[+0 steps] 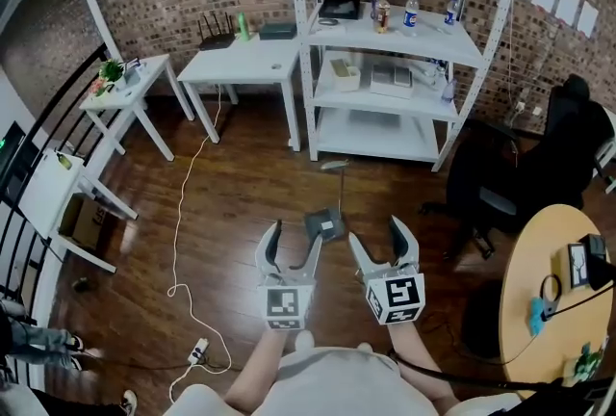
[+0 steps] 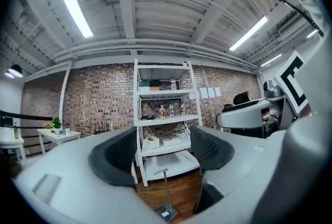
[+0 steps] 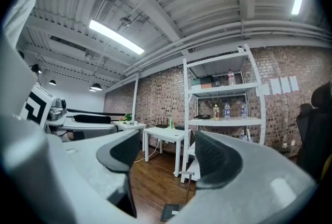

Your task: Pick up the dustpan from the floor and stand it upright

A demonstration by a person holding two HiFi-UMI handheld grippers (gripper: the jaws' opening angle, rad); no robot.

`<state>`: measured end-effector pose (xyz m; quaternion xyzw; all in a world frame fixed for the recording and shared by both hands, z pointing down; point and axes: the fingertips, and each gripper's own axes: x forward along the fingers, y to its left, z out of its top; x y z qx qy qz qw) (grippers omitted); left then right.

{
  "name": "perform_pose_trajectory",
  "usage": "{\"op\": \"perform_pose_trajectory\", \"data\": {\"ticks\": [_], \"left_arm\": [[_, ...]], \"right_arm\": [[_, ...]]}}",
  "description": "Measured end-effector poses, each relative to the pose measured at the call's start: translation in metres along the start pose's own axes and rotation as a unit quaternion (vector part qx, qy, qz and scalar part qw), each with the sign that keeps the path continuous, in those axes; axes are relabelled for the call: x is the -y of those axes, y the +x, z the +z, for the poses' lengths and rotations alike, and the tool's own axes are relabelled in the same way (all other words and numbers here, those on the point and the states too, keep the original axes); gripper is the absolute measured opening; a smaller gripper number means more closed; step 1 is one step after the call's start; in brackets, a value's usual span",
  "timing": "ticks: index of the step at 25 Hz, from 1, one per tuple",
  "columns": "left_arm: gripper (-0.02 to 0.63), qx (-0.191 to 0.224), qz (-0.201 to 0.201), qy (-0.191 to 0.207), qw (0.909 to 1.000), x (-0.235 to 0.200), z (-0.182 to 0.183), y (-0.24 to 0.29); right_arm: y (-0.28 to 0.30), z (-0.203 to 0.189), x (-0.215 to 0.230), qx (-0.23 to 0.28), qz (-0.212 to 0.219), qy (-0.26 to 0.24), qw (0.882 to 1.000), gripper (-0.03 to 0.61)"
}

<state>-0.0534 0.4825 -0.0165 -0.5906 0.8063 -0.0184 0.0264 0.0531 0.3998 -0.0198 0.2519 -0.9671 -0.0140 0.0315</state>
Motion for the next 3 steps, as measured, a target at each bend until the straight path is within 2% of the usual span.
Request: {"op": "perform_pose_trajectory", "data": {"ticks": [3], "left_arm": [[0.325,0.004,0.003,0.018,0.9998,-0.0067,0.0016,-0.0045]], "right_arm": [[0.0025,0.0059,-0.0046,0.007,-0.003,-0.004,1.0,0.316]]}}
